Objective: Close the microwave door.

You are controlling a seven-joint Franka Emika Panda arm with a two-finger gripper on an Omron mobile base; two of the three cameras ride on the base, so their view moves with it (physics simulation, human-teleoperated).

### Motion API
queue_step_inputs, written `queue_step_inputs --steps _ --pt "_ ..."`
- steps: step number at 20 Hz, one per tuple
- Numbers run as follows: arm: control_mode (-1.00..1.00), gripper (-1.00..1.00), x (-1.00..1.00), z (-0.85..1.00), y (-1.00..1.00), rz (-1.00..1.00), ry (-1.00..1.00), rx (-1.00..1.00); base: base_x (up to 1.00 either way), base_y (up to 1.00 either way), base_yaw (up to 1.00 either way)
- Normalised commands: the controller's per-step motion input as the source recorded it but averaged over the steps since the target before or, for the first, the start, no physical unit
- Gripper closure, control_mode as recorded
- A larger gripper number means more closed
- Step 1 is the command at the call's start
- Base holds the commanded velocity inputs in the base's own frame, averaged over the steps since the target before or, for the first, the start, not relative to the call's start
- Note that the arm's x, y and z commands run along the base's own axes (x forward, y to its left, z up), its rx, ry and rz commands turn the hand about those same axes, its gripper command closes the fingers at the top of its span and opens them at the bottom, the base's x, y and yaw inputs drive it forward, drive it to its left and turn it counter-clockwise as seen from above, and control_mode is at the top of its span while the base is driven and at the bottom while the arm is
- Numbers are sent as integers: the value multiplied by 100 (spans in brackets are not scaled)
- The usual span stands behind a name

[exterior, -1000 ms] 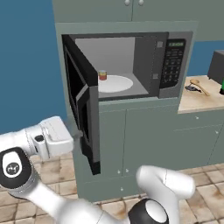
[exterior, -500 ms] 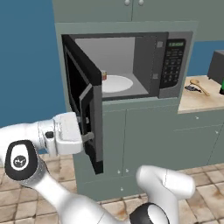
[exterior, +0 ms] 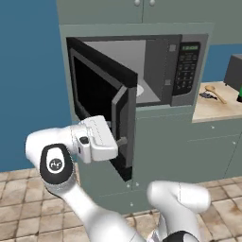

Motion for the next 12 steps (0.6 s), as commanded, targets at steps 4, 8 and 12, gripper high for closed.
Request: queue_step_inputs --steps 4,8,12 --pt "-100 -100 25 0 -95 8 2 0 0 0 0" --pt "-100 -100 55 -20 -61 16 0 0 0 0 0" --pt "-100 -100 61 -3 -66 27 -3 5 0 0 0"
